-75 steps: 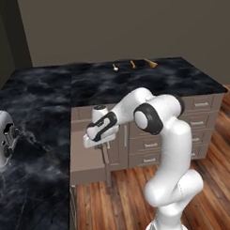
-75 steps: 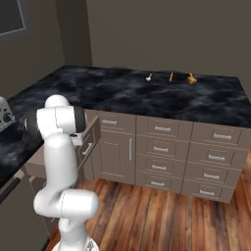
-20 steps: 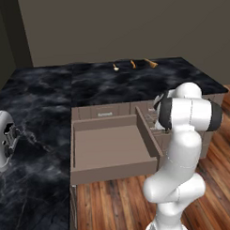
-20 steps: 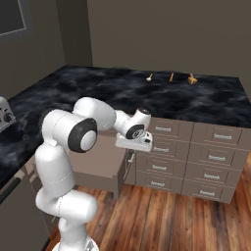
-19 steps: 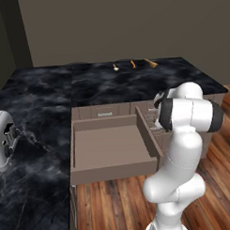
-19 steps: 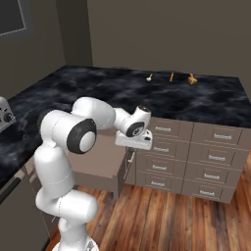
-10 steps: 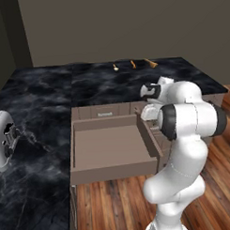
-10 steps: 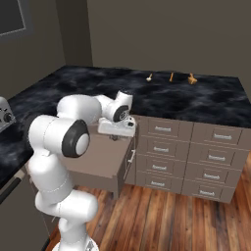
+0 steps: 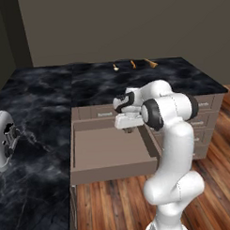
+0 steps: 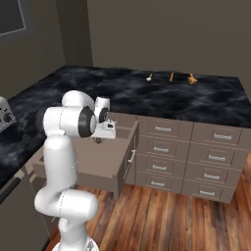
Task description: Pick up the metallic utensils from the counter and place them in the open drawer. Make sure not to pick up any wooden utensils.
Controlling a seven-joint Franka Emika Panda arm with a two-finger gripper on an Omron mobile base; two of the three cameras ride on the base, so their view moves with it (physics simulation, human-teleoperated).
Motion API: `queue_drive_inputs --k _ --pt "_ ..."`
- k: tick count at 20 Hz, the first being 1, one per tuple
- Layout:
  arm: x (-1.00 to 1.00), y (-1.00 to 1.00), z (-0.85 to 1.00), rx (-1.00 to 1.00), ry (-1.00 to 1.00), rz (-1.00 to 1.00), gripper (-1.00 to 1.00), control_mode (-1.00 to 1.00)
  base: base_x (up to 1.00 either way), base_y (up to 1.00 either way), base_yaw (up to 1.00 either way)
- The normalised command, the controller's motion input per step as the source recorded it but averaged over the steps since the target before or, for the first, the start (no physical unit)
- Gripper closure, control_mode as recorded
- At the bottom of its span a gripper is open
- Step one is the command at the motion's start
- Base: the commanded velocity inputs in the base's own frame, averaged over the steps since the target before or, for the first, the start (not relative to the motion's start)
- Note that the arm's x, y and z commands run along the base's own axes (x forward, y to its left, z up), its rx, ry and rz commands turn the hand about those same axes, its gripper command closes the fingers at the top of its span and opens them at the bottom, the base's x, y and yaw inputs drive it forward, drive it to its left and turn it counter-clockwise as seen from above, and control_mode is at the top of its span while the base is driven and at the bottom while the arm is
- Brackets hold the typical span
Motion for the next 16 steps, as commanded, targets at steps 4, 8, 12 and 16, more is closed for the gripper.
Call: queue_drive_inputs --k 4,8,12,16 --pt "0.57 0.11 -0.54 0.0 0.25 0.0 1.0 -1.0 0.0 0.0 0.0" --pt "-0.02 0.0 -0.59 0.0 0.15 0.0 1.0 -1.0 0.0 0.0 0.0" --pt "-0.01 0.0 -0.75 -0.01 0.1 0.0 1.0 -1.0 0.0 0.0 0.0" --pt "0.0 0.06 -0.82 -0.03 0.12 0.0 1.0 -1.0 0.0 0.0 0.0"
